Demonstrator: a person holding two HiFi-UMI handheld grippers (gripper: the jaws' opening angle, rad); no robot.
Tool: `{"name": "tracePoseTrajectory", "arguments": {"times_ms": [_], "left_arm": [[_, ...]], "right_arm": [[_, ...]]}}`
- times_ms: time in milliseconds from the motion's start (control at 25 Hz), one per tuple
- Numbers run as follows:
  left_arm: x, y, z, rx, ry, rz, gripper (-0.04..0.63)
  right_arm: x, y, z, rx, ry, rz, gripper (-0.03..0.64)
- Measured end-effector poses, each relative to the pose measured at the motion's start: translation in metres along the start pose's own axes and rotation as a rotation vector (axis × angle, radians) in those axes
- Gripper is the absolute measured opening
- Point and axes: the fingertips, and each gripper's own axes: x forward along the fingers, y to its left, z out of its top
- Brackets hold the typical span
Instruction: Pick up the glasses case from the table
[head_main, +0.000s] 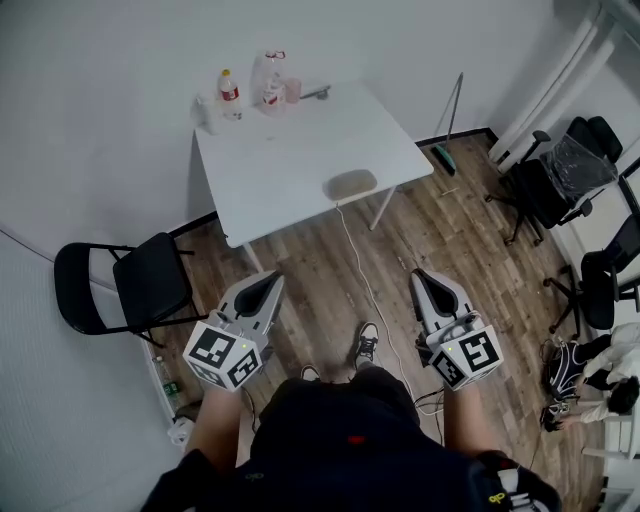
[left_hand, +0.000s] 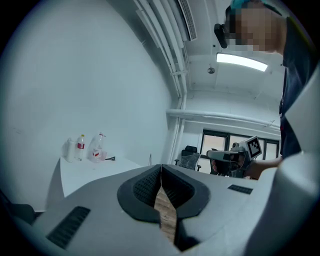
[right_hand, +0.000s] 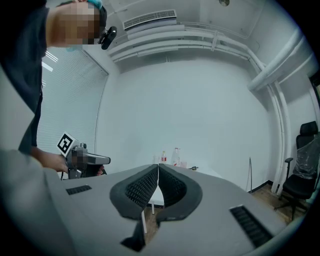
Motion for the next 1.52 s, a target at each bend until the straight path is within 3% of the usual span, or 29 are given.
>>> {"name": "tracePoseTrajectory", "arguments": {"times_ms": [240,720,1120,1320,1520], "left_arm": [[0.031,0.014,0.0,0.004,0.023,0.018,0.021],[0.159,0.035,0.011,0.01,0.068,0.096,0.022],[0.257,0.05,0.028,-0.034,0.046,0.237,0.021],[0.28,0.049,0.022,-0.025,0.077,0.272,0.021],[0.279,0.065,0.015,-0.056,0.078,0.306,0.021]], "right_arm": [[0.028,-0.025,-0.012,0.023,0.009,0.031,0.021],[0.108,-0.151,-0.029,0.097,0.03,0.124,0.021],[0.164,-0.251,-0.045,0.145,0.085,0.281,0.021],[0.193,-0.274,-0.052,0.166,0.091,0.338,0.021],[0.223,-0.267,-0.064,0.148,0.126,0.388,0.021]]}}
